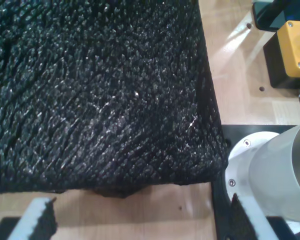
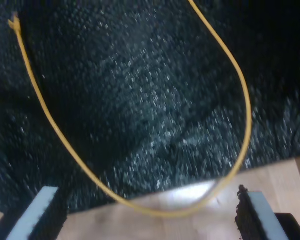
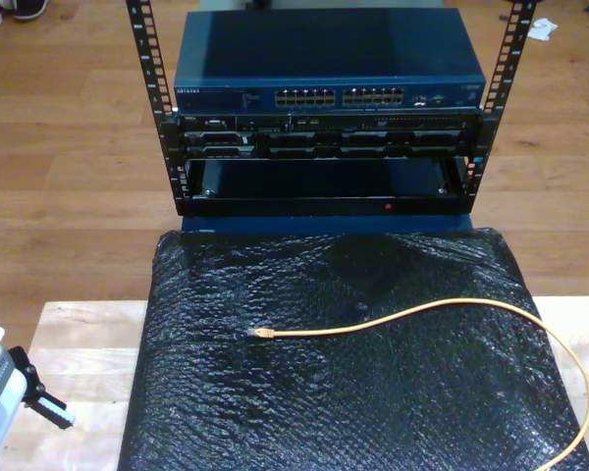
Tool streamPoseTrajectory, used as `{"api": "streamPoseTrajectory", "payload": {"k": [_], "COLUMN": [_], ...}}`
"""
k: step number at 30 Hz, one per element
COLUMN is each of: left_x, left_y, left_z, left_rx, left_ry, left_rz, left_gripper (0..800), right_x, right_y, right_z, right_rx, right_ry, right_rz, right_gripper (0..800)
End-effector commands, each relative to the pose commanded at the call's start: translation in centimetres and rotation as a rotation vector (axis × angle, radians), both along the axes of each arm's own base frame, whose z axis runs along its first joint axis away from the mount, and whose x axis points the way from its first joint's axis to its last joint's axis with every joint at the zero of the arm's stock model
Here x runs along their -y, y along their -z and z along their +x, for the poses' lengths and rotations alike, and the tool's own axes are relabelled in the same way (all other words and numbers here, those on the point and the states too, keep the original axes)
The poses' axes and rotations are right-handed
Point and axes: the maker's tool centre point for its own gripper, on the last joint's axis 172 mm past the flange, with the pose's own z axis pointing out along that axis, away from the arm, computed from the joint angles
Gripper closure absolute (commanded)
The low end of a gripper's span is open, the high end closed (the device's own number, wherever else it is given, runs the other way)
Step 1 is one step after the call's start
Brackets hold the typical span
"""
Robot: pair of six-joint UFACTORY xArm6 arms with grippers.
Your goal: Grab the cable and plug it in
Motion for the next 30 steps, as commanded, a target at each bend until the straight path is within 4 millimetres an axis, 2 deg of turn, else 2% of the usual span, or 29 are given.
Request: {"api": "streamPoseTrajectory", "payload": {"k": [3,8,23,30], "left_x": [0.3,1.2,1.4,1.2], "left_y": [0.2,-0.3,1.1,1.3], "left_z": [-0.1,0.8,0.5,0.7], "left_rx": [-0.012,-0.001,-0.012,-0.008], "left_ry": [-0.012,-0.059,-0.073,-0.075], "left_rz": [-0.005,-0.037,-0.036,-0.031], "left_gripper": [0,0,0,0], "right_x": [-1.8,-5.7,-17.4,-21.9], "right_y": [0.0,1.0,1.4,2.1], "right_z": [0.8,2.2,5.4,6.4], "right_rx": [-0.001,-0.010,0.060,0.086], "right_ry": [-0.019,-0.041,-0.103,-0.116], "right_rz": [-0.012,-0.037,-0.088,-0.096], "right_gripper": [2,2,3,6]}}
